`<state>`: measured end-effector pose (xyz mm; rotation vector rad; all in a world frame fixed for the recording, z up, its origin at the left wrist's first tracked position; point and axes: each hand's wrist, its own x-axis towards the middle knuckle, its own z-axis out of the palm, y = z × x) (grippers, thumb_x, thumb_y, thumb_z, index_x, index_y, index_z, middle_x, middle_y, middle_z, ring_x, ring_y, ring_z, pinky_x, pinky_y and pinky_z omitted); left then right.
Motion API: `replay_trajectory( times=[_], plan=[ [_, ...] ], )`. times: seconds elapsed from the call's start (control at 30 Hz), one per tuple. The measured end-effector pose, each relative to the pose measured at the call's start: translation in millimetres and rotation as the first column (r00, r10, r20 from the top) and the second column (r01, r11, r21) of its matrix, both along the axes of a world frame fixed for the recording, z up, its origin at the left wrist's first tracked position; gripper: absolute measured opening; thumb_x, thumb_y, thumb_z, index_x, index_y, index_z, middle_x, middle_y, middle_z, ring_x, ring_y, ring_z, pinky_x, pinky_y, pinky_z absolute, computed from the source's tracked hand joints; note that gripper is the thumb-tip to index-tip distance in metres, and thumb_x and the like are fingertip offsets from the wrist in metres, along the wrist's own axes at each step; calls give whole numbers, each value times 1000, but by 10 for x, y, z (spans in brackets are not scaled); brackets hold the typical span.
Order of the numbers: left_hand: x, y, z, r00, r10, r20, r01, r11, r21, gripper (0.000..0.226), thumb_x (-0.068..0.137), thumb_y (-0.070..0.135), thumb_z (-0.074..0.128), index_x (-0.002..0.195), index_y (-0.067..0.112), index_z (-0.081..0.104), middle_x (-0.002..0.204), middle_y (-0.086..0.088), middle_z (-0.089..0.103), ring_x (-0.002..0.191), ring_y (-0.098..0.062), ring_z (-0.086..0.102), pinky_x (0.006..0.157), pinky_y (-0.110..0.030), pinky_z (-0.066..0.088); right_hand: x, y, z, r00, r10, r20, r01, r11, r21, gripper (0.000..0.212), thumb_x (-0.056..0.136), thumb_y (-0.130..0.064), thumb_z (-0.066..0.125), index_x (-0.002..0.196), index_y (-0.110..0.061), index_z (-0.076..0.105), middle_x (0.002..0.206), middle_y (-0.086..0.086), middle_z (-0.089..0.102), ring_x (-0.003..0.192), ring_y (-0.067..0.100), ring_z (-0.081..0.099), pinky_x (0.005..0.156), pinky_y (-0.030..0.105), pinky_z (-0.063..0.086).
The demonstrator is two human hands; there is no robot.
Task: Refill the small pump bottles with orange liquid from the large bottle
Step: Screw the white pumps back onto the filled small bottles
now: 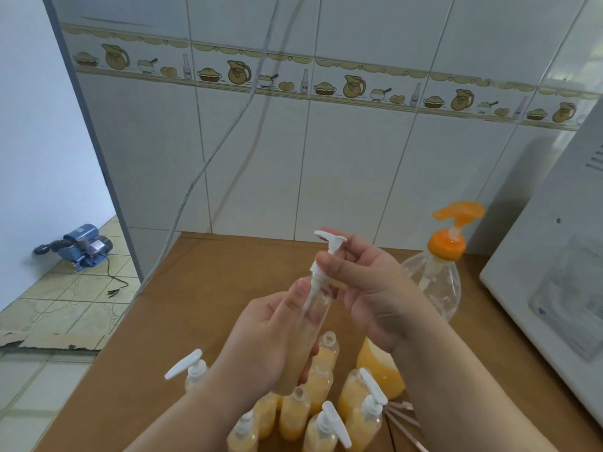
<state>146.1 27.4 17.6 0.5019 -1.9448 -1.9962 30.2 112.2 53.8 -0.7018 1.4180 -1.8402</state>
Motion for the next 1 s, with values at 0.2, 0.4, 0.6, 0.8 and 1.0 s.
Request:
replay_trajectory(
  times=[0.2,0.4,0.6,0.8,1.0],
  plan=[
    [-56,-11,-40,999,42,-9,-42,998,-43,71,79,66,38,79,-1,62,62,-12,61,49,-22,55,49,-31,47,-42,54,-1,990,77,121,-72,996,-45,48,77,-18,62,124,-13,53,102,8,72,94,21,68,90,40,51],
    [-78,18,-100,997,73,8,-70,982,-177,65,76,64,40,85,4,64,68,-21,62,53,-23,56,52,-31,50,-29,17,-82,996,-89,17,87,990,114,66,57,-28,77,119,-18,58,96,4,65,95,22,62,85,37,53],
    [-93,-39,-146,995,98,24,-88,957,-278,73,77,68,38,84,-1,62,69,-24,60,52,-29,53,57,-39,49,-35,37,-104,988,-90,126,90,996,4,50,70,-11,64,119,-16,58,92,7,73,85,17,70,81,33,54],
    [-76,-123,-307,957,285,-61,-234,629,-742,57,81,73,31,68,23,53,53,5,50,48,-9,47,49,-25,42,-57,-61,-100,964,-221,-146,249,946,207,47,74,-8,76,115,-24,58,89,3,72,88,18,69,83,35,56],
    [-125,-383,-262,955,278,-105,-256,590,-766,38,77,63,45,91,28,49,76,12,56,63,-1,53,54,-16,36,-29,118,57,878,-69,-474,240,920,311,89,57,-40,76,137,-33,39,104,-10,68,102,6,61,93,31,48]
  ],
)
